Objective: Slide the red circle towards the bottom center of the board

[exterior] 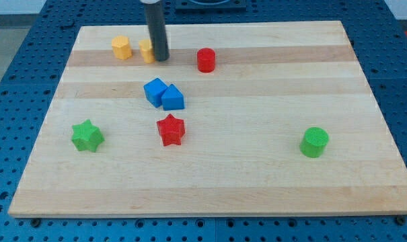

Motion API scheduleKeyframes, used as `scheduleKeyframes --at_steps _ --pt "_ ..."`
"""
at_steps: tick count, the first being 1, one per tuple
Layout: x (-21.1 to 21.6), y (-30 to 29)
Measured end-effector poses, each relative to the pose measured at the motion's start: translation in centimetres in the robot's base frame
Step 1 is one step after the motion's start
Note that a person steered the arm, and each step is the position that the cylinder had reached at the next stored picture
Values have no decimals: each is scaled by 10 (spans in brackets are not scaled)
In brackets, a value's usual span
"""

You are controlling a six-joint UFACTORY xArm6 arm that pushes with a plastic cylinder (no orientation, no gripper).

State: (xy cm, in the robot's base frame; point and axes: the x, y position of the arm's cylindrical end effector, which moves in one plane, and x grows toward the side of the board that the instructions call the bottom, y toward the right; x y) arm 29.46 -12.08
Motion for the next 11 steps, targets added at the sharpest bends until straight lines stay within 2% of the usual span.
scheduleKeyframes --at_steps 1,2,4,7,8,10,11 --pt "0 -33" --pt "14 -41" --pt "49 12" --pt "-6 120" --pt "-4 167" --pt "3 190" --pt "31 185"
